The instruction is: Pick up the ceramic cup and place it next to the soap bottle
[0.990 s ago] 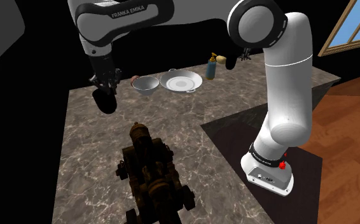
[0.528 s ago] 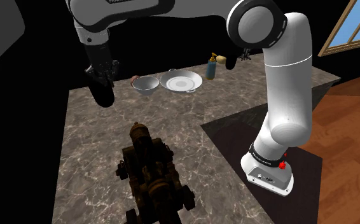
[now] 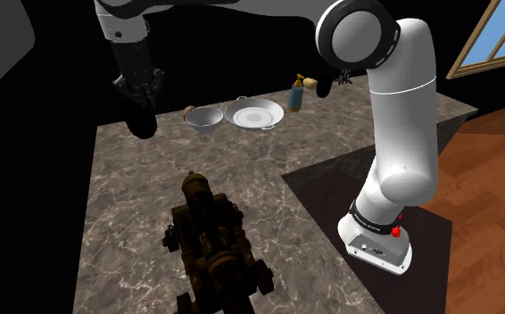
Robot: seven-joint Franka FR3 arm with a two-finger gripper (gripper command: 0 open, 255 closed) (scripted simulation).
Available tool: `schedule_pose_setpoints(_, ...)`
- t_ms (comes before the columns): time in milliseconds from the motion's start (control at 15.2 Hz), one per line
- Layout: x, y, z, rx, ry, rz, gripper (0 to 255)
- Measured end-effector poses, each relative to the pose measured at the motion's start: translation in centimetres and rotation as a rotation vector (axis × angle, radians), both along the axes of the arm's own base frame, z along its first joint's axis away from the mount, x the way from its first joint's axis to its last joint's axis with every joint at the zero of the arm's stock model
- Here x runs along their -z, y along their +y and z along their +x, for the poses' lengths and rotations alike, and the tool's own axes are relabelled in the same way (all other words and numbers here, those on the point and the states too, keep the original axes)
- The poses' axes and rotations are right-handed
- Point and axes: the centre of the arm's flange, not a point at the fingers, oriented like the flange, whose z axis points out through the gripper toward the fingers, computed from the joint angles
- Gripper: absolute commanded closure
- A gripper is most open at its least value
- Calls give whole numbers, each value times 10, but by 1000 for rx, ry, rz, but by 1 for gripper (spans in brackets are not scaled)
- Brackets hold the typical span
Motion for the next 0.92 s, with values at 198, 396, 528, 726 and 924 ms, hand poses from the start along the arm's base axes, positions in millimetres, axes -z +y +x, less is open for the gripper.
schedule_pose_setpoints(198,-15,0,1,0,0,0,255)
schedule_pose_setpoints(396,-31,0,2,0,0,0,255)
schedule_pose_setpoints(528,-41,-2,2,0,0,0,255)
schedule_pose_setpoints(726,-58,1,0,0,0,0,255)
schedule_pose_setpoints(924,-64,-15,-4,0,1,0,255)
